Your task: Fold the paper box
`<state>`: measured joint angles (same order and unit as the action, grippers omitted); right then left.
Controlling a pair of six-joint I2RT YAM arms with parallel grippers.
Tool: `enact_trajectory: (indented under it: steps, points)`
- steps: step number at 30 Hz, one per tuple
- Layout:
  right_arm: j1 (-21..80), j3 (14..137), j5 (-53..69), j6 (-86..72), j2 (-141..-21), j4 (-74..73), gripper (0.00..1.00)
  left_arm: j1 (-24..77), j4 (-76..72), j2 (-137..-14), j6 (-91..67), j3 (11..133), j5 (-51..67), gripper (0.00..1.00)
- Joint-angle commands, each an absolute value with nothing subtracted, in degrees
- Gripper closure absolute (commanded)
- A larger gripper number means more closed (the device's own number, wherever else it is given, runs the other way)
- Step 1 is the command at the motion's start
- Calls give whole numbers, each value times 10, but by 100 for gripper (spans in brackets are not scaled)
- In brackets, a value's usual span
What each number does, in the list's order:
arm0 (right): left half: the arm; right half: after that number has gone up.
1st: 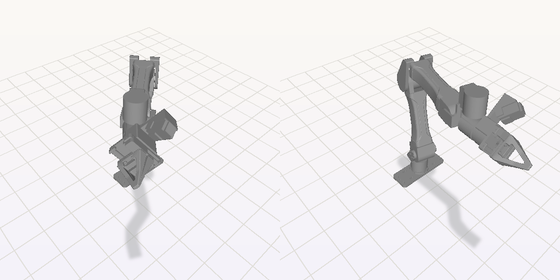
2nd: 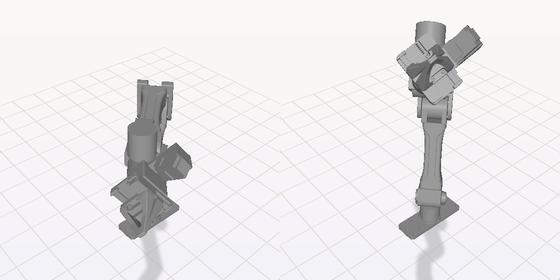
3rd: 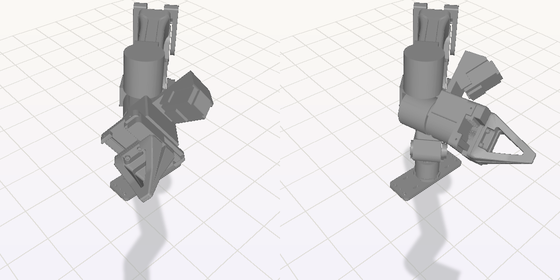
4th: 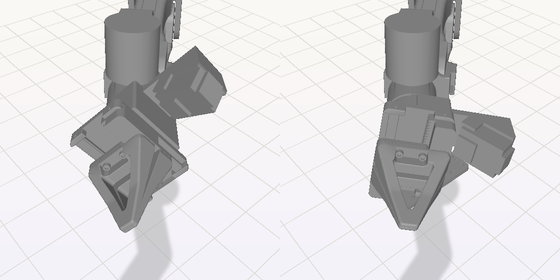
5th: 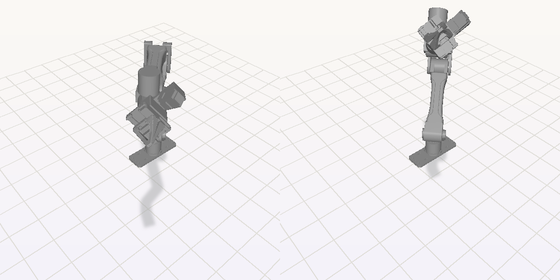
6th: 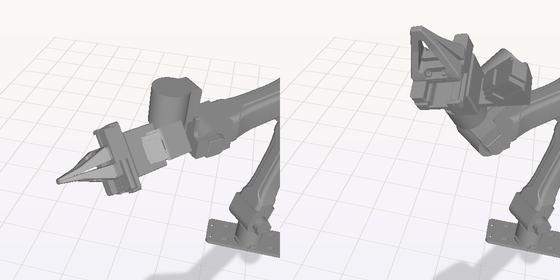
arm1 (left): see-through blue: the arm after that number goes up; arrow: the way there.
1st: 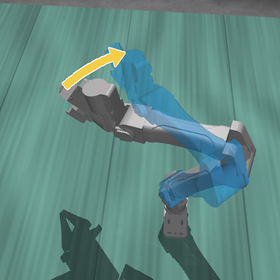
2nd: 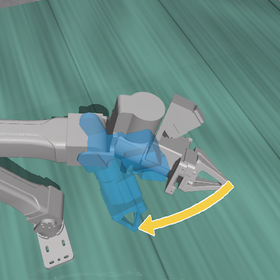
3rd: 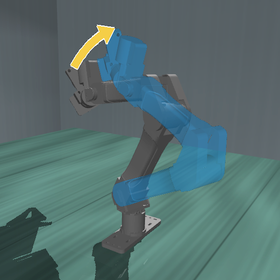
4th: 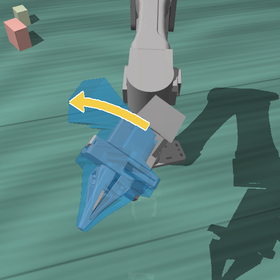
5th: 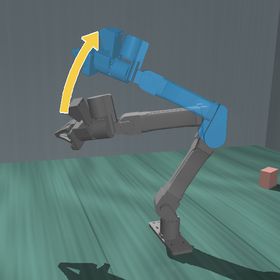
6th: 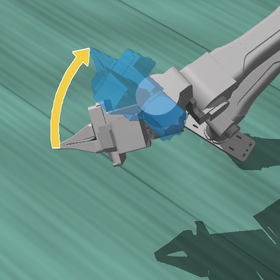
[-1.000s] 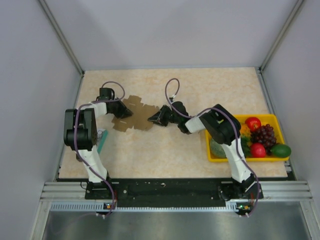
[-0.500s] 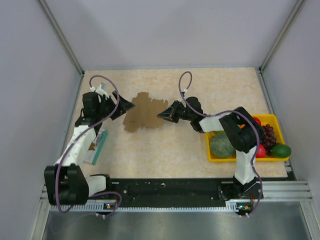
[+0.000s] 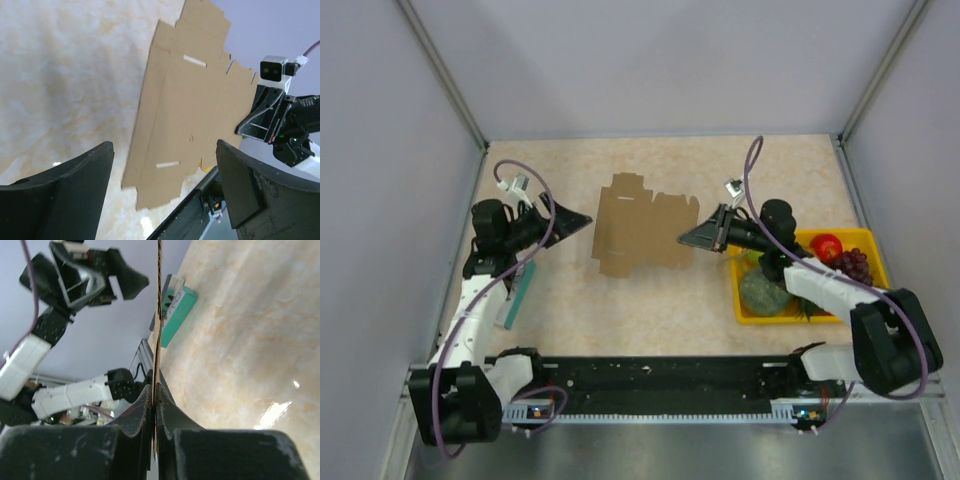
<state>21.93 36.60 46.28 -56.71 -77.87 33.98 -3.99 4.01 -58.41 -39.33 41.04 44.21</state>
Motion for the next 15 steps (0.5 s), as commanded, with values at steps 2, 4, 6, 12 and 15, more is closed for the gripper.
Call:
enact_trajectory:
  steps: [2, 4, 6, 12, 15]
  points:
    - [209, 340, 498, -512, -645, 281, 100, -36, -158, -617, -488, 416, 605, 19]
    - [207, 337, 504, -515, -621, 273, 100, -15, -260, -628, -548, 389, 648, 24]
    - [203, 340, 512, -517, -596, 267, 100, -3, -470, -630, -662, 339, 673, 24]
    - [197, 340, 533, -541, -561, 280, 100, 79, -586, -621, -723, 334, 677, 34]
    - [190, 330, 528, -556, -549, 299, 100, 88, -577, -610, -712, 341, 667, 46]
